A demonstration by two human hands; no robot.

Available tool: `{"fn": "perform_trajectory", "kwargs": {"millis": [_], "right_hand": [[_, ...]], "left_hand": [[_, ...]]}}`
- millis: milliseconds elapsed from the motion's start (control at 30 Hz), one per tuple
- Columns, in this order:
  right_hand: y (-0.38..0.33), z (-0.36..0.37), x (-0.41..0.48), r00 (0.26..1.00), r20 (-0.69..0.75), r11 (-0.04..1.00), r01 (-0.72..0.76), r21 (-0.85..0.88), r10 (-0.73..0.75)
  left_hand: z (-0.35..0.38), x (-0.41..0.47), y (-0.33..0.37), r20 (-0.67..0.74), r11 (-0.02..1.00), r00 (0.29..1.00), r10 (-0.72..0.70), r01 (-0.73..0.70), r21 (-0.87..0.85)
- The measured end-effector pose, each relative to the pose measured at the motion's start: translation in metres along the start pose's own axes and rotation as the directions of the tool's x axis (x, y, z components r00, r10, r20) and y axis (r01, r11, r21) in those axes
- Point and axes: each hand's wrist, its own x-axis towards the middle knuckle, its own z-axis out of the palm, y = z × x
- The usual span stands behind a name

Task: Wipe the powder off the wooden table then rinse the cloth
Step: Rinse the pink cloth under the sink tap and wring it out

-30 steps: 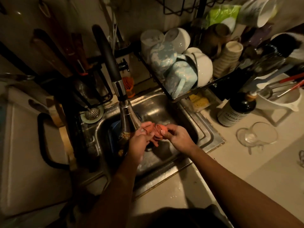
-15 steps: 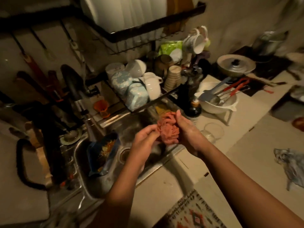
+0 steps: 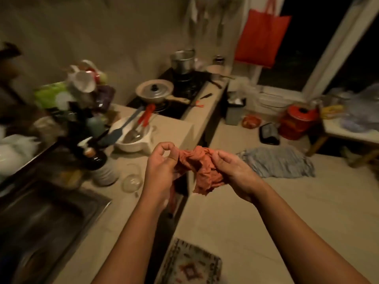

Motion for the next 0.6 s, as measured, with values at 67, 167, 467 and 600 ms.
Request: {"fn": "perform_trajectory", "kwargs": {"millis": [67,167,467,600], "right_hand": [[-0.001,-0.052,-0.025,0.989,-0.148,1.000,0.018,0.005,-0.017],[-0.005,-0.124,-0.062,0.928,-0.371,0.999,0.033,0.016,-0.025],[-0.017,-0.286,-0.127,0.673,-0.732,0.993,0.111,-0.046,-0.109],[-0.018,-0.351,-0.142,0.590,-0.803,0.995,0.086,-0.043,-0.086]], "left_hand": [[0.053,0.009,-0.006,0.086,0.999,0.996,-0.012,0.009,0.035],[0.123,0.024,-0.018,0.204,0.984,0.979,-0.001,-0.035,0.173],[0.335,0.068,-0.096,0.710,0.779,0.684,-0.166,-0.351,0.519],[0.435,0.084,-0.111,0.869,0.889,0.447,-0.213,-0.279,0.362]]}}
